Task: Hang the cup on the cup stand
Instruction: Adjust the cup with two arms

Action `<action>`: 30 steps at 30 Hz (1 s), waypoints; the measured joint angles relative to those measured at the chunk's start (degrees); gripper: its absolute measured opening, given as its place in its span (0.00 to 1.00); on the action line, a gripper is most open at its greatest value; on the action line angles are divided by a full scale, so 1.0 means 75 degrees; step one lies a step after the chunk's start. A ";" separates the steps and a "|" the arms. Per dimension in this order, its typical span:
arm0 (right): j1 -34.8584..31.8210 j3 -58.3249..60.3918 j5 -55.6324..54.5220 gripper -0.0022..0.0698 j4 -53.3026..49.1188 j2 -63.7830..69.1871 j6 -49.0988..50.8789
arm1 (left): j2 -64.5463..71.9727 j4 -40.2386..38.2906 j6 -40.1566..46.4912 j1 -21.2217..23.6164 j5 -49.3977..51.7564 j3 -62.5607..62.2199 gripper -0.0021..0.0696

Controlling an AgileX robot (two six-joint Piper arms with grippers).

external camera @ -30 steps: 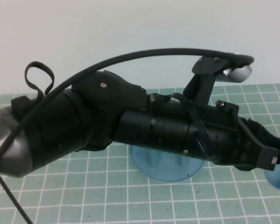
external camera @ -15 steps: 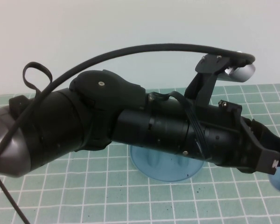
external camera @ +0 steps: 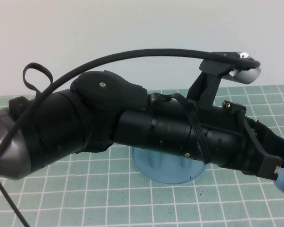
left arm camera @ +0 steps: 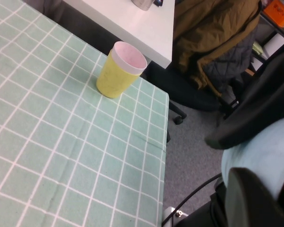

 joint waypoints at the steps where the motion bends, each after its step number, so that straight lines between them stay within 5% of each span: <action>1: 0.0000 0.0000 0.0000 0.85 0.0000 0.0000 0.0000 | 0.0000 0.0000 0.0008 0.0000 0.0000 0.0000 0.05; 9: 0.0014 0.0000 0.0063 0.85 0.0015 0.0000 0.0000 | -0.0012 0.0133 0.0209 0.0016 0.0150 0.0000 0.12; 18: 0.0014 0.0000 0.0108 0.85 -0.0214 0.0011 0.0294 | -0.0012 0.0468 0.0301 0.0578 0.0576 0.0000 0.53; 24: 0.0014 0.0000 0.0189 0.85 -0.0873 0.0011 0.0779 | -0.0028 0.0542 0.0285 0.1421 0.2011 -0.0287 0.55; 30: 0.0014 0.0000 0.0277 0.85 -0.1334 0.0232 0.1104 | -0.0028 0.0794 0.0269 0.1098 0.2328 -0.0519 0.53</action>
